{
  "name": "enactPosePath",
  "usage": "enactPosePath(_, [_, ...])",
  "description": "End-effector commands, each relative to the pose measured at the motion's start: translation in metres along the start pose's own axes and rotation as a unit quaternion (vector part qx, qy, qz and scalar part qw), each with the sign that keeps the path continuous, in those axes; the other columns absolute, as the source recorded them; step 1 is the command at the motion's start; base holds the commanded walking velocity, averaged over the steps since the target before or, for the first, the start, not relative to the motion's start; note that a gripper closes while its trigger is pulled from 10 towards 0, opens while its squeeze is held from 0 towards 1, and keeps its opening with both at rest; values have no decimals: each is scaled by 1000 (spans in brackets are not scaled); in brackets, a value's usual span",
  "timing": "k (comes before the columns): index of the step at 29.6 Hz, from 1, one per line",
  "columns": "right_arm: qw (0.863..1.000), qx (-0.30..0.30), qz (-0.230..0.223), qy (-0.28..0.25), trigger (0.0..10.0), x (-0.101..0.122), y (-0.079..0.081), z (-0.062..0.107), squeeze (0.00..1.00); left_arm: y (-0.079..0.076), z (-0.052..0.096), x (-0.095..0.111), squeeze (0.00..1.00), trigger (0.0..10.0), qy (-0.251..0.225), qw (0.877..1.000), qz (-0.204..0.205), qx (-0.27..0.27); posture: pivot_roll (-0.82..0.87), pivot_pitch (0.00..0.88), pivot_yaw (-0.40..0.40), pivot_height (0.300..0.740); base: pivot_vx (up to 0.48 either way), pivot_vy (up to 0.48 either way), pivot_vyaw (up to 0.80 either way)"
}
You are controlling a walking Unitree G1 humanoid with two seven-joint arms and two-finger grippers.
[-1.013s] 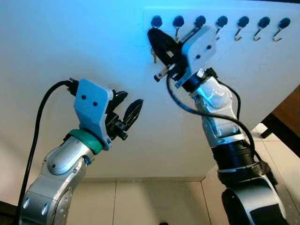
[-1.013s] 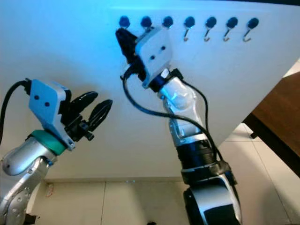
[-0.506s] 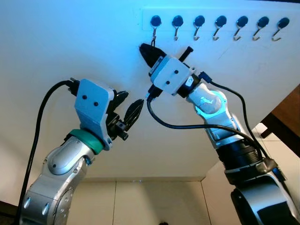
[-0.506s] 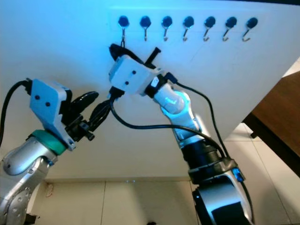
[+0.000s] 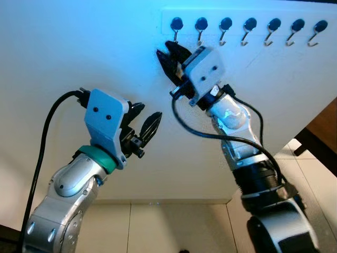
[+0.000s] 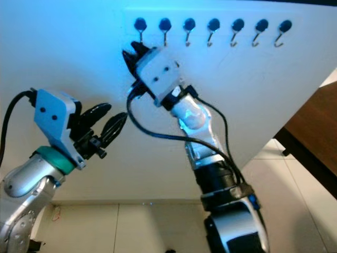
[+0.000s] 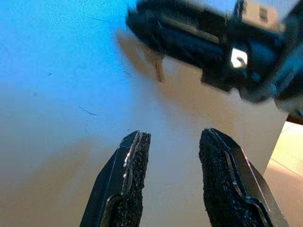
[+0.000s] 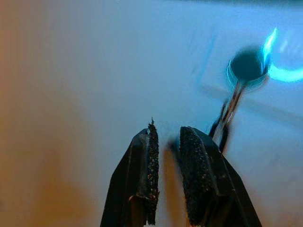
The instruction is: Hang keys on a hook
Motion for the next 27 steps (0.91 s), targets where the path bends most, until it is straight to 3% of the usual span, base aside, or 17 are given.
enactPosePath(1, [999,12,-50,-5,10000,2,5,5,0,0,1,-3,0,10000,9,1000,1,0,-8,93,90,740,0,0,0])
enactPosePath(3, [995,35,-91,13,10000,-5,22,21,0,-1,2,-4,0,10000,11,1000,2,0,-9,97,92,740,0,0,0])
enactPosePath(7, [991,38,-120,35,10000,-10,36,41,0,-1,2,-5,0,10000,14,1000,3,-1,-18,105,97,740,0,0,0])
enactPosePath(11, [987,5,-154,51,10000,-11,36,54,0,-1,1,-7,0,10000,17,1000,6,-5,-30,109,101,740,0,0,0])
enactPosePath(16, [985,-15,-160,67,10000,-16,35,60,0,1,1,-11,0,10000,25,1000,-6,1,-35,110,102,740,0,0,0])
enactPosePath(18, [982,-43,-158,94,10000,-25,32,68,0,9,3,-18,0,10000,38,999,-23,22,-37,109,102,740,0,0,0])
enactPosePath(19, [977,-76,-155,124,10000,-37,28,76,0,23,4,-27,0,10000,54,995,-54,63,-37,109,96,740,0,0,0])
enactPosePath(20, [977,-76,-155,124,10000,-37,28,76,0,23,4,-27,0,10000,54,995,-54,63,-37,109,96,740,0,0,0])
enactPosePath(22, [970,-123,-129,164,10000,-54,23,87,0,55,10,-43,0,10000,88,978,-99,160,-37,108,95,740,0,0,0])
enactPosePath(25, [966,-143,-122,178,10000,-58,20,91,0,67,13,-47,0,10000,92,969,-105,203,-45,109,95,740,0,0,0])
enactPosePath(27, [957,-188,-103,194,10000,-63,12,102,0,86,23,-48,0,10000,92,949,-137,268,-46,110,95,740,0,0,0])
Point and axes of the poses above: a point about 5 cm out from each wrist's last joint towards the gripper, its own z axis pointing back from the gripper into the wrist, its own x axis along the axis of the wrist's last joint, y = z × x, the point moved 4 cm from there along -z, pointing out of the wrist towards the gripper, and after that the axes turned 10 degrees about z, right-handed, at the moved point
